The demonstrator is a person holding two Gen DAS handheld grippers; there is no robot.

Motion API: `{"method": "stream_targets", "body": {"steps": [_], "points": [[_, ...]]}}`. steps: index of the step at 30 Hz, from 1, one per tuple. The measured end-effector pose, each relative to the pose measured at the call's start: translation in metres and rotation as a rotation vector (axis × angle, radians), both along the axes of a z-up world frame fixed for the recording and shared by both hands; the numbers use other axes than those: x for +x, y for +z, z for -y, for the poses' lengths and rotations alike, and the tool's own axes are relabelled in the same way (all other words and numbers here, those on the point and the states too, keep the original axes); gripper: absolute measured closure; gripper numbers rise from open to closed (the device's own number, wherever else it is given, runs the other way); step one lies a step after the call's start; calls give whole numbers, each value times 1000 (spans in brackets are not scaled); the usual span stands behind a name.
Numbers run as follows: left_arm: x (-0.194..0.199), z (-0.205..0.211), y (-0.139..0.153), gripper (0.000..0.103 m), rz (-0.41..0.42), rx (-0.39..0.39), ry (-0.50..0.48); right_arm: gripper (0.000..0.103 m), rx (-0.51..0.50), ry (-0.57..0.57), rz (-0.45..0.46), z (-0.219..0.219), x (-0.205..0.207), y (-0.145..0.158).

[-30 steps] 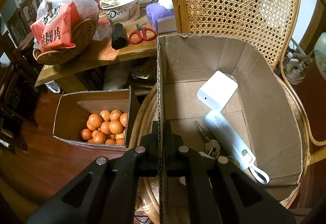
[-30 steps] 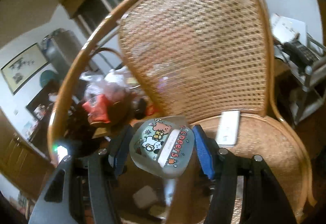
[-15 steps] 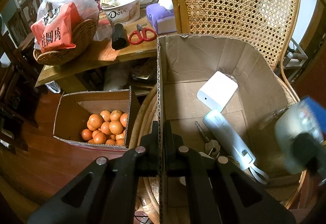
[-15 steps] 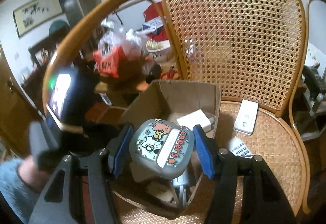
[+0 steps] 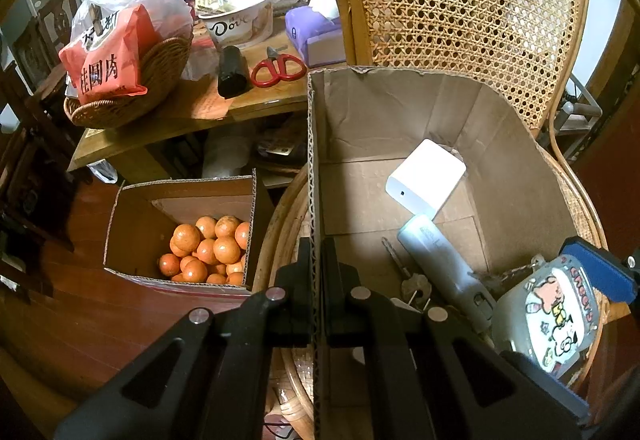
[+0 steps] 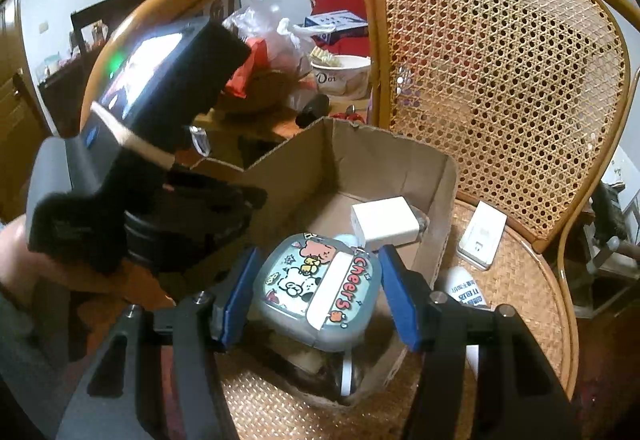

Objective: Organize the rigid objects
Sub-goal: 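Lower the Cheers container into the box and open the right gripper, then move the right gripper to the white power bank on the seat and close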

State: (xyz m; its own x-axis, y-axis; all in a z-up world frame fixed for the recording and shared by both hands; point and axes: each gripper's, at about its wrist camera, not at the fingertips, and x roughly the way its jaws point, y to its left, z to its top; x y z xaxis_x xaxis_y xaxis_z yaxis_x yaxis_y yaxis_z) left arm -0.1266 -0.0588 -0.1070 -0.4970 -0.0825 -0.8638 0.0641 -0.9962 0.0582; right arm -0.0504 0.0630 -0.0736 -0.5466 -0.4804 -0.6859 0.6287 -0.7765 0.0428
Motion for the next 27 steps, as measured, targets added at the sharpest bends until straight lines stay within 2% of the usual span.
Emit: {"method": "stream_targets", "body": {"steps": [7, 14, 18, 20, 24, 27], "points": [[-1, -1, 0, 100, 1, -4, 4, 38, 48, -2, 23, 0, -1, -8], [-1, -2, -1, 100, 4, -11, 8, 37, -21, -22, -13, -15, 2, 9], [-1, -3, 0, 100, 3, -8, 7, 18, -41, -72, -53, -29, 0, 22], [-2, -3, 0, 100, 4, -8, 7, 17, -67, -108, -77, -41, -2, 31], [-2, -2, 0, 100, 5, -8, 5, 5, -139, -200, -68, -69, -17, 45], [-3, -2, -1, 100, 6, -9, 5, 3, -171, -270, -42, -86, -33, 44]]}}
